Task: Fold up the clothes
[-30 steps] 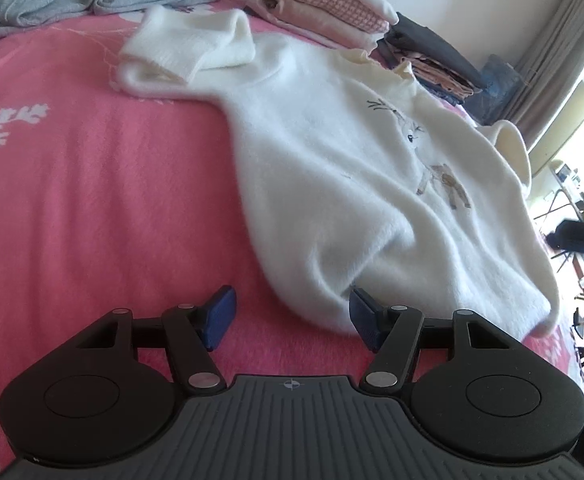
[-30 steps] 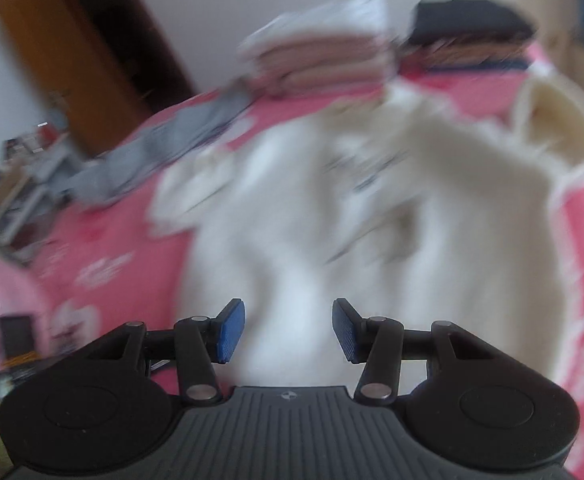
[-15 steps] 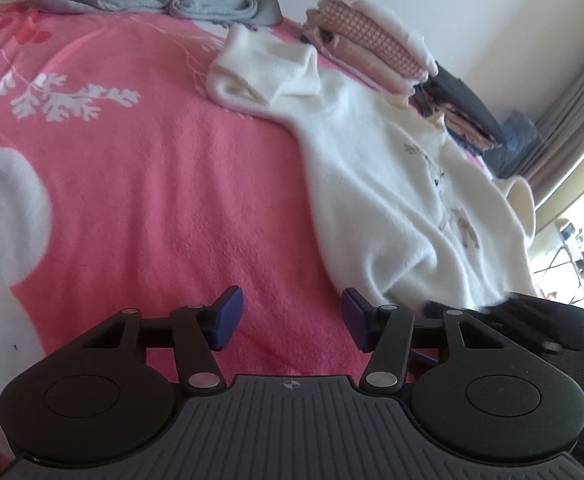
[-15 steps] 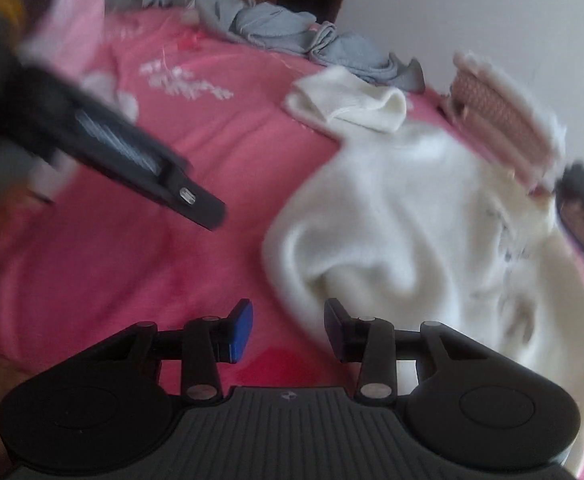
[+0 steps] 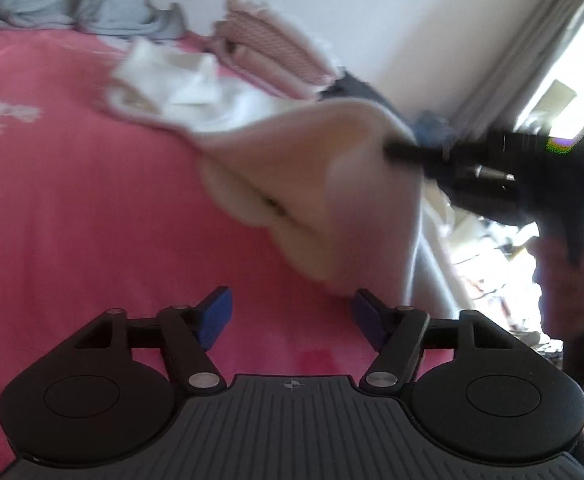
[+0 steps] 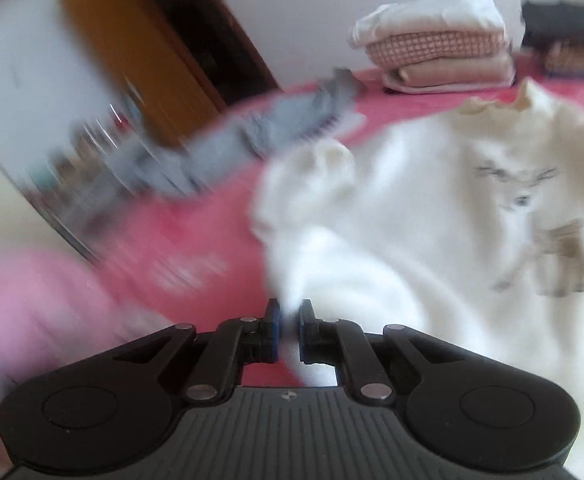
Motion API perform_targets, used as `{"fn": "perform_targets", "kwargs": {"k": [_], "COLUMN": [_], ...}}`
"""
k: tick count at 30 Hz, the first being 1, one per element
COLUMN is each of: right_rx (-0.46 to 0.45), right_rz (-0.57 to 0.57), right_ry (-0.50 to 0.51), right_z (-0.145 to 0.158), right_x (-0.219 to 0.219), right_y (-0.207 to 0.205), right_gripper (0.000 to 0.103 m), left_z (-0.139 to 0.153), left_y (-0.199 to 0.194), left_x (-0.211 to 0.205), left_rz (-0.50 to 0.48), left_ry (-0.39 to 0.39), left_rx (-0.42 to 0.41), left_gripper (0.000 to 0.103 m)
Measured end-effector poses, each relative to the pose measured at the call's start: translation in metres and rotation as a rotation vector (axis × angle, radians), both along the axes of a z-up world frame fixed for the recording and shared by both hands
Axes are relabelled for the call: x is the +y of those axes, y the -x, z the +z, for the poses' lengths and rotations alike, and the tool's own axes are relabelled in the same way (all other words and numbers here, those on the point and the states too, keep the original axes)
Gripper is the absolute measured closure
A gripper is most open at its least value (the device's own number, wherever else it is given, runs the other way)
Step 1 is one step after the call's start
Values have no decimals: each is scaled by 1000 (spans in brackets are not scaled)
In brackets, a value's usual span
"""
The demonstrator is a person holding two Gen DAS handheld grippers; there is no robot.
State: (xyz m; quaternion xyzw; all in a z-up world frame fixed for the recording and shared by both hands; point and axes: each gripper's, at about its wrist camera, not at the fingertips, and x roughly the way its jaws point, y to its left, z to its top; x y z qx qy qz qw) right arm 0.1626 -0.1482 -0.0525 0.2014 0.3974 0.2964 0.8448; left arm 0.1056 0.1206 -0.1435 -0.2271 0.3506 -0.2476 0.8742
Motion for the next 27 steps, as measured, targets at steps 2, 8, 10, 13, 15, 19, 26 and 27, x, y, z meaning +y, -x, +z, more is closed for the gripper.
{"fn": "perform_targets", "kwargs": {"k": [2, 8, 10, 13, 15, 19, 26, 27], "right_rx": [90, 392, 477, 536, 573, 629, 687, 703], "right_rz": [24, 28, 31, 64, 86, 85, 19, 10], "right_ry": [-156, -559, -647, -614, -578, -550, -592, -592], "right_z": [6, -38, -59, -81, -95, -121, -145, -148], "right_x": [-9, -14, -9, 8, 21, 37, 39, 40], "right_y": [-16, -49, -57, -59, -63, -71, -77, -78], "right_gripper": [94, 93, 93, 93, 93, 93, 91, 90], "left_z": [2, 2, 2, -6, -17, -35, -40, -41], "left_y": [-4, -8, -7, -13, -21, -35, -42, -43], "left_x": [-4, 5, 7, 12, 12, 9, 6, 5], "left_rz": [-30, -79, -101, -88, -65, -35, -8, -4], "left_ry": [41, 150, 158, 168, 137, 51, 37, 33], "left_rx": [-14, -22, -28, 6, 63, 157, 183, 190], "left_gripper": [31, 21, 14, 9, 10, 24, 53, 60]}}
